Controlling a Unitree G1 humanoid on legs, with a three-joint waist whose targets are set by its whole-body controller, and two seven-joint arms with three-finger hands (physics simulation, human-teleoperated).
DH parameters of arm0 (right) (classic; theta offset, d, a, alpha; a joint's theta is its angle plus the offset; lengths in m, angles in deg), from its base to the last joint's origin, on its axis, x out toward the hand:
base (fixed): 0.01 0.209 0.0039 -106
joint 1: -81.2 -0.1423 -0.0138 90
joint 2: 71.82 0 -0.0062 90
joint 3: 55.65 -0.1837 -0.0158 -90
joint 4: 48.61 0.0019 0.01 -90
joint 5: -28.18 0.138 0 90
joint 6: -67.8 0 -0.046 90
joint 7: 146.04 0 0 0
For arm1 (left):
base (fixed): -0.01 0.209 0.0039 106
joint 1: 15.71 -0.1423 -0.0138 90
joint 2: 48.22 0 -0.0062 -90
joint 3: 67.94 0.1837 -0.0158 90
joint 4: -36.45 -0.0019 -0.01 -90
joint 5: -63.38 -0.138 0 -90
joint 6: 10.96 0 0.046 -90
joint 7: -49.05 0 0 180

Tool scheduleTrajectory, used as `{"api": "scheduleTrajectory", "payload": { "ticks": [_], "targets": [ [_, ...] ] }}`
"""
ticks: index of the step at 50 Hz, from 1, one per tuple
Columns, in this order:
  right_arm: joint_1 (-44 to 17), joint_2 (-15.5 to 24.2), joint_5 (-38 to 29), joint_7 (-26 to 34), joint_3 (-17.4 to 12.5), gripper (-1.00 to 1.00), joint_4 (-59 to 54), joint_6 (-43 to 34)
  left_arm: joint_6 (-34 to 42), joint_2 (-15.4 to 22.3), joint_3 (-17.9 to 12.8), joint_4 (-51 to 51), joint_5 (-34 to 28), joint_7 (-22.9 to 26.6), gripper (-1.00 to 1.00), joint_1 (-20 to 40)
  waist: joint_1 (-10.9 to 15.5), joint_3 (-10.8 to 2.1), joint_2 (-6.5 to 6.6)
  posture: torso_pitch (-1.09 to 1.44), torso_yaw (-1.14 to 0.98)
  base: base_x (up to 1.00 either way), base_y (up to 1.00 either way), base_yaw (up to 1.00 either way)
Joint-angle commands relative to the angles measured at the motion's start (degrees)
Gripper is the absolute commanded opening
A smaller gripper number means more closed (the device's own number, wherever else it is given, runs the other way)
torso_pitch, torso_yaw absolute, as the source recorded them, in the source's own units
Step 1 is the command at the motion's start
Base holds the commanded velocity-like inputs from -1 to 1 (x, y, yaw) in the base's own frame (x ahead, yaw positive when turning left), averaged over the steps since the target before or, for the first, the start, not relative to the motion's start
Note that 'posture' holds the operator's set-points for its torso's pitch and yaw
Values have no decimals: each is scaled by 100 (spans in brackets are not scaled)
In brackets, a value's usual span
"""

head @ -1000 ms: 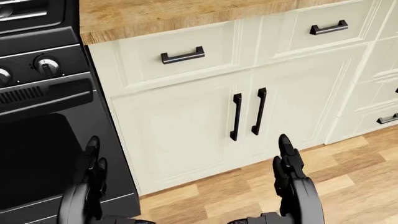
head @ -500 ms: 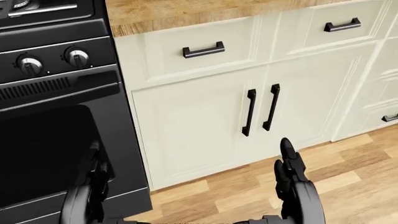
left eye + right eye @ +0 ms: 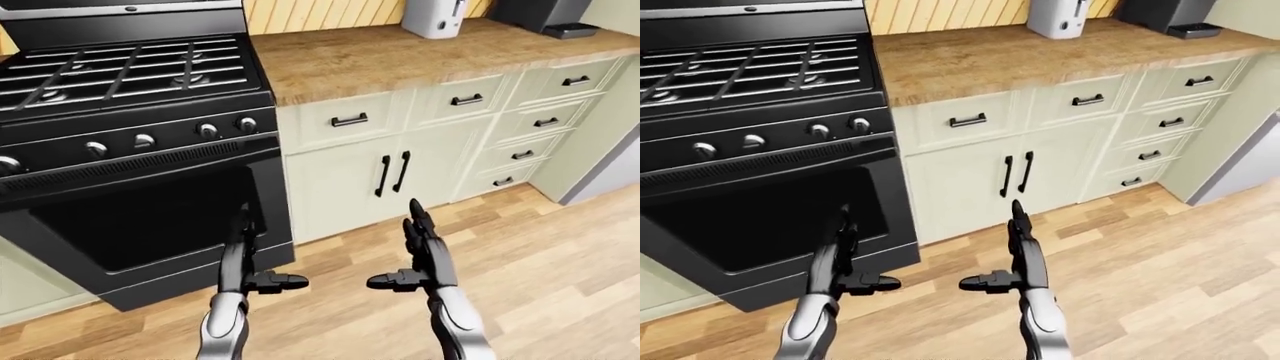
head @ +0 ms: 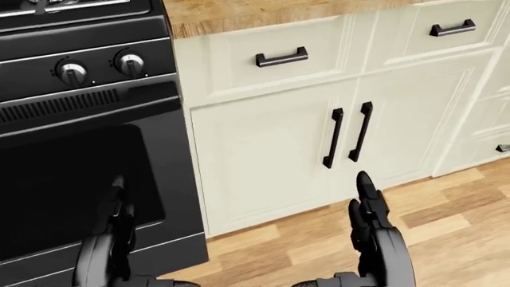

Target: Navigate to the stove.

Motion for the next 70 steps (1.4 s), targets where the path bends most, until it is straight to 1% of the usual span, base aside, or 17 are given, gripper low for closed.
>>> {"api": "scheduleTrajectory", "payload": {
  "ticks": [1, 8, 12, 13, 22, 27, 28, 31, 36, 41, 42, 50, 56, 57, 61, 66, 70],
  "targets": [
    [-78, -23, 21, 4, 48, 100, 332, 99, -155, 51, -58, 253, 11, -2, 100, 96, 34, -86, -48, 0, 0, -3, 18, 0],
    [-81, -26, 26, 0, 47, 100, 352, 85, -155, 51, -58, 253, 11, -2, 100, 96, 56, -46, 299, 0, 0, -3, 17, 0],
    [-95, -24, 34, 9, 38, 100, 290, 131, -155, 51, -58, 253, 11, -2, 100, 96, 75, -168, 945, 0, 0, -4, 17, 0],
    [-89, -25, 31, 2, 44, 100, 339, 92, -155, 51, -58, 253, 11, -2, 100, 96, 119, -104, 645, 0, 0, -5, 16, 0],
    [-92, -23, 14, 3, 52, 100, 288, 128, -155, 51, -58, 253, 11, -2, 100, 96, 99, -61, 292, 0, 0, -4, 17, 0],
    [-78, -25, -5, -6, 66, 100, 350, 70, -155, 51, -58, 253, 11, -2, 100, 96, 50, -132, -205, 0, 0, -4, 17, 0],
    [-68, -26, -9, -9, 71, 100, 381, 46, -155, 51, -58, 253, 11, -2, 100, 96, -7, -101, 34, 0, 0, -3, 17, 0],
    [-73, -26, -26, -8, 76, 100, 350, 65, -155, 51, -58, 253, 11, -2, 100, 96, 24, -142, -20, 0, 0, -3, 17, 0],
    [-75, -28, -22, -8, 70, 100, 389, 21, -155, 51, -58, 253, 11, -2, 100, 96, 56, -66, 245, 0, 0, -3, 17, 0],
    [-89, -28, 2, 1, 54, 100, 348, 64, -155, 51, -58, 253, 11, -2, 100, 96, 82, -126, 919, 0, 0, -3, 17, 0],
    [-94, -28, 5, 2, 52, 100, 335, 73, -155, 51, -58, 253, 11, -2, 100, 96, 115, -69, 619, 0, 0, -5, 16, 0],
    [-98, -24, 27, 13, 39, 100, 275, 144, -155, 51, -58, 253, 11, -2, 100, 96, 101, -86, 356, 0, 0, -4, 17, 0],
    [-101, -25, 22, 5, 46, 100, 294, 127, -155, 51, -58, 253, 11, -2, 100, 96, 54, -184, -272, 0, 0, -4, 17, 0],
    [-94, -25, 27, 6, 46, 100, 312, 116, -155, 51, -58, 253, 11, -2, 100, 96, -15, -87, 44, 0, 0, -3, 16, 0],
    [-58, -28, 18, -2, 60, 100, 404, 62, -155, 51, -58, 253, 11, -2, 100, 96, 40, -165, -3, 0, 0, -4, 17, 0],
    [-100, -23, 6, 5, 50, 100, 269, 142, -155, 51, -58, 253, 11, -2, 100, 96, 53, -61, 313, 0, 0, -4, 17, 0],
    [-85, -23, -3, -2, 62, 100, 343, 72, -155, 51, -58, 253, 11, -2, 100, 96, 78, -192, 971, 0, 0, -3, 17, 0]
  ]
}}
